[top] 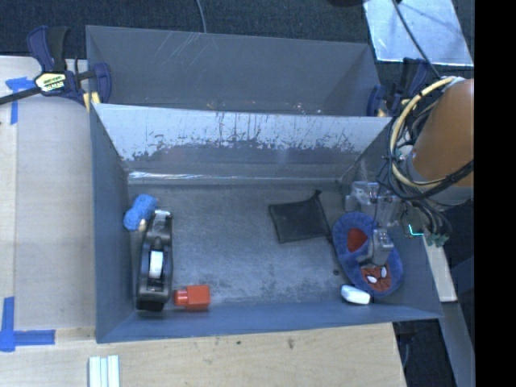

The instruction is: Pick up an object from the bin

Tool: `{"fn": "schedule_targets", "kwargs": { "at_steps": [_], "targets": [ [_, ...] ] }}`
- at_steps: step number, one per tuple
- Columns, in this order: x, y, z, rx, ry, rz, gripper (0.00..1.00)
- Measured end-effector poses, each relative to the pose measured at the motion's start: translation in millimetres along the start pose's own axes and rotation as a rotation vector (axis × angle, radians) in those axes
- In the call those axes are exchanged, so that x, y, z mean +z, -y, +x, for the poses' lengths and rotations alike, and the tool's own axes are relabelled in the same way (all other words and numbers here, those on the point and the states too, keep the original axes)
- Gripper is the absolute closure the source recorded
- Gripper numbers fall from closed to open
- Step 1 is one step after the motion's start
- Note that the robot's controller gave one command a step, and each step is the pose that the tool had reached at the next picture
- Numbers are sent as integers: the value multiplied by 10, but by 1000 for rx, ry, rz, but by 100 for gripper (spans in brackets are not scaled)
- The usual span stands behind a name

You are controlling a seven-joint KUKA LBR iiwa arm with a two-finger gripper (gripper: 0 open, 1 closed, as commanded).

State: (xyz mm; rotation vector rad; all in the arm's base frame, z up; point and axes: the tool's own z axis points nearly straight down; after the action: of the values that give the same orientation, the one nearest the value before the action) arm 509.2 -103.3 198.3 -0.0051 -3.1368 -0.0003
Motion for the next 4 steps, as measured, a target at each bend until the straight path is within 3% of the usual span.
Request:
{"fn": "schedule_targets", "kwargs": {
  "at_steps": [1,4],
  "targets": [
    [1319,-101,-999,9,8,0,0],
    [1296,-88,-1025,5,15,2,0]
  ]
}}
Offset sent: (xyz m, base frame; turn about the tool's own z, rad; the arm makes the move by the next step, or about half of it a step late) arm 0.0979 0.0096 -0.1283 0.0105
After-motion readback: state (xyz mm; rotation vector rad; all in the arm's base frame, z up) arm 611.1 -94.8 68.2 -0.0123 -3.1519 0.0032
